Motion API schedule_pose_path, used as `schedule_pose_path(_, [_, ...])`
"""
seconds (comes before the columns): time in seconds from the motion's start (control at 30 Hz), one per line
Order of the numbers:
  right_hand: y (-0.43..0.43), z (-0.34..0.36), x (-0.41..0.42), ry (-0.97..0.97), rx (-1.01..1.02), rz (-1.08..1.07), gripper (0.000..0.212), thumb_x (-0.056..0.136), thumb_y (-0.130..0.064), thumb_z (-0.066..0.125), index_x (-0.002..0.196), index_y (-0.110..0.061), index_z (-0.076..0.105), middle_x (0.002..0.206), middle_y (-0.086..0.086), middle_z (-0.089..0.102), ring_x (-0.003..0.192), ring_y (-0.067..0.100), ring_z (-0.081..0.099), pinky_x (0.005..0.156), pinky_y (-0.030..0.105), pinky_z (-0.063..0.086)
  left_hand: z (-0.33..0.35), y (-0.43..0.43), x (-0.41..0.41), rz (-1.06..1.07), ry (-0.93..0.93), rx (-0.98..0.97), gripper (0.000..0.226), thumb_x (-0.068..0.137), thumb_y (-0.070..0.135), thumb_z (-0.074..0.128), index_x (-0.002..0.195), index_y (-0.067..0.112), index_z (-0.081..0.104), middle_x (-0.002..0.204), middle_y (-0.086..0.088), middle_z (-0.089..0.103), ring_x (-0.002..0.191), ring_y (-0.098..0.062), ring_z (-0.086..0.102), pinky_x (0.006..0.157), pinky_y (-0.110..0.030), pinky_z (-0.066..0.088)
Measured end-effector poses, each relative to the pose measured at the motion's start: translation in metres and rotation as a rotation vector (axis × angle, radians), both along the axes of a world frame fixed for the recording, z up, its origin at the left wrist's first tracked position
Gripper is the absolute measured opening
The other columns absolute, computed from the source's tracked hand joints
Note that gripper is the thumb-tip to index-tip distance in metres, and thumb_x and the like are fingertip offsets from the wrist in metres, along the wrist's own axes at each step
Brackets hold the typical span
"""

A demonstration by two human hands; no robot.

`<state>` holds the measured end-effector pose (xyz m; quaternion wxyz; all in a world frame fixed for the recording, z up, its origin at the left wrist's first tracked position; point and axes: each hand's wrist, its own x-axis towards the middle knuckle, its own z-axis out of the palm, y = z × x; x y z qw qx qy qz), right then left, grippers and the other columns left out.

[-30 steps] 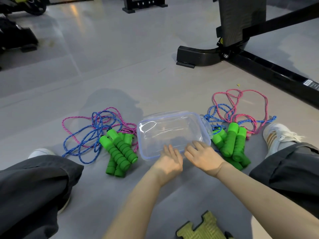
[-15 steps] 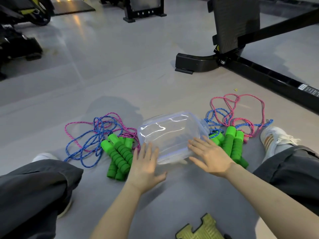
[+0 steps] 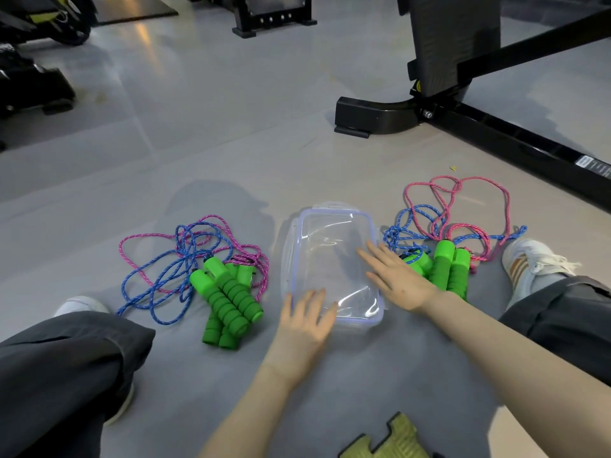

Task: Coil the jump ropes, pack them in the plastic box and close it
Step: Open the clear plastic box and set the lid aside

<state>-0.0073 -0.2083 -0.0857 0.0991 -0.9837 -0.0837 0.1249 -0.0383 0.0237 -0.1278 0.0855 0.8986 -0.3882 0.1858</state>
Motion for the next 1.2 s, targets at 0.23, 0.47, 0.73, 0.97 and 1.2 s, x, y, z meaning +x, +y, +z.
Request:
schedule_pose_path(0.23, [0.029,-0.014,-0.027,-0.563,-0.155,0.394,0.035,0.096,-0.036,0.040,0.118,-0.011,0.049,0.110,0.012,0.066,0.086,0.028,0.062,0.079,0.036,0.038,0.000,0.013,0.007,-0.001,-0.107,0.114,0.042,0.076,0.007,0.038,0.114,0.009,0.055,0.109,-0.013,0.068,0.102,-0.029,0.060,0.075,-0.041,0.058])
schedule_pose_path(0.47, [0.029,-0.038,-0.049,-0.818,-0.197,0.540,0.025,0.091,0.000,0.035,0.110,-0.004,0.050,0.101,0.012,0.065,0.092,0.029,0.052,0.080,0.034,0.040,0.004,-0.002,0.007,0.036,-0.103,0.311,0.044,0.087,-0.001,0.033,0.095,0.007,0.075,0.092,-0.013,0.072,0.085,-0.029,0.070,0.067,-0.036,0.057])
schedule_pose_path(0.73, [0.031,-0.020,-0.042,-0.707,-0.278,0.624,0.052,0.096,-0.001,0.017,0.096,-0.004,0.069,0.087,0.010,0.073,0.078,0.025,0.070,0.067,0.030,0.058,0.023,-0.011,0.016,-0.006,-0.220,0.692,0.051,0.068,-0.006,0.032,0.084,0.008,0.078,0.077,-0.018,0.072,0.067,-0.031,0.071,0.048,-0.030,0.051])
schedule_pose_path(0.97, [0.038,-0.011,-0.034,-0.632,-0.498,0.756,0.030,0.087,-0.002,0.042,0.078,-0.004,0.071,0.070,0.012,0.067,0.060,0.027,0.063,0.049,0.031,0.052,0.030,-0.011,0.018,-0.086,-0.298,0.720,0.050,0.067,0.000,0.030,0.082,0.007,0.078,0.075,-0.020,0.071,0.063,-0.032,0.070,0.049,-0.032,0.053])
schedule_pose_path(1.2, [0.035,-0.007,-0.044,-0.548,-0.133,0.470,0.037,0.084,-0.039,0.050,0.086,-0.011,0.072,0.089,0.006,0.070,0.080,0.022,0.066,0.069,0.029,0.055,0.021,-0.002,0.012,0.008,-0.018,0.453,0.055,0.089,0.044,0.036,0.094,0.006,0.076,0.089,-0.014,0.072,0.077,-0.026,0.069,0.072,-0.031,0.051])
